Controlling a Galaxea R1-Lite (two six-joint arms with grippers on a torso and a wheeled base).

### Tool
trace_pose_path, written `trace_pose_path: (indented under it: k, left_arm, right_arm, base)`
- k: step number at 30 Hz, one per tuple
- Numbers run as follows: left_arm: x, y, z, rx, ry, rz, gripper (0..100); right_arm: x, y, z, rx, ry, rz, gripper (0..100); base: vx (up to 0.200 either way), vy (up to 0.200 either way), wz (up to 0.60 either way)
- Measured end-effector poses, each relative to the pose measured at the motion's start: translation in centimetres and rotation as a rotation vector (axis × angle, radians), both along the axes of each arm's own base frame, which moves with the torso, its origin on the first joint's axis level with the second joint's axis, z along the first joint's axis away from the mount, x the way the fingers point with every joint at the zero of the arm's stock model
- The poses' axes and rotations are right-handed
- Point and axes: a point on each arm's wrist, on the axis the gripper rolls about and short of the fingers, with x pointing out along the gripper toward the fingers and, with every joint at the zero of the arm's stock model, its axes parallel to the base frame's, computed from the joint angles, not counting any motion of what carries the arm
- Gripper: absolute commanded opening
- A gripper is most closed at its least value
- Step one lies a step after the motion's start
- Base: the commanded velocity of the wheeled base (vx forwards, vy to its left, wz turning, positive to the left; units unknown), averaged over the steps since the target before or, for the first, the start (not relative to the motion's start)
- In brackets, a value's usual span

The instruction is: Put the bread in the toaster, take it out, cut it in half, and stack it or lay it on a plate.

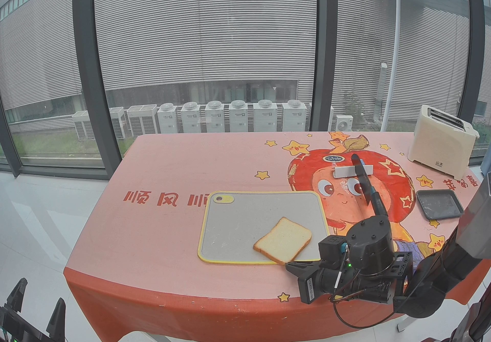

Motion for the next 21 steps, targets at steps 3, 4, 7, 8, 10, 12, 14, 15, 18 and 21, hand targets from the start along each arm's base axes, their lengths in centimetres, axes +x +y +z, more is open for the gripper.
trace_pose_path:
  k: [3, 4, 7, 8, 10, 12, 14, 15, 18, 21]
  left_arm:
    - [0.0, 0.0, 0.0, 0.0, 0.0, 0.0, 100]
    - [0.0, 0.0, 0.0, 0.0, 0.0, 0.0, 100]
    - [0.0, 0.0, 0.0, 0.0, 0.0, 0.0, 100]
    - [0.0, 0.0, 0.0, 0.0, 0.0, 0.0, 100]
    - [0.0, 0.0, 0.0, 0.0, 0.0, -0.001, 100]
    - [0.0, 0.0, 0.0, 0.0, 0.0, -0.001, 100]
    - [0.0, 0.0, 0.0, 0.0, 0.0, -0.001, 100]
    - [0.0, 0.0, 0.0, 0.0, 0.0, -0.001, 100]
    - [0.0, 0.0, 0.0, 0.0, 0.0, -0.001, 100]
    - [0.0, 0.0, 0.0, 0.0, 0.0, -0.001, 100]
  right_arm:
    - [0.25, 0.2, 0.21, 0.022, 0.003, -0.024, 0]
    - [0.33, 0.27, 0.28, 0.028, 0.002, -0.032, 0]
    - [0.48, 0.42, 0.42, 0.038, 0.0, -0.044, 0]
    - [0.5, 0.46, 0.45, 0.041, 0.0, -0.045, 0]
    - [0.51, 0.51, 0.48, 0.042, -0.001, -0.044, 0]
    - [0.52, 0.56, 0.44, 0.042, -0.001, -0.044, 0]
    - [0.57, 0.6, 0.36, 0.041, 0.001, -0.044, 0]
    - [0.62, 0.66, 0.28, 0.039, 0.002, -0.045, 0]
    - [0.79, 0.81, 0.07, 0.036, 0.003, -0.048, 0]
    - [0.92, 0.94, -0.06, 0.036, 0.003, -0.049, 0]
  base:
    - [0.0, 0.0, 0.0]
    - [0.0, 0.0, 0.0]
    - [0.0, 0.0, 0.0]
    - [0.0, 0.0, 0.0]
    - [0.0, 0.0, 0.0]
    - [0.0, 0.0, 0.0]
    - [0.0, 0.0, 0.0]
    - [0.0, 0.0, 0.0]
    - [0.0, 0.0, 0.0]
    - [0.0, 0.0, 0.0]
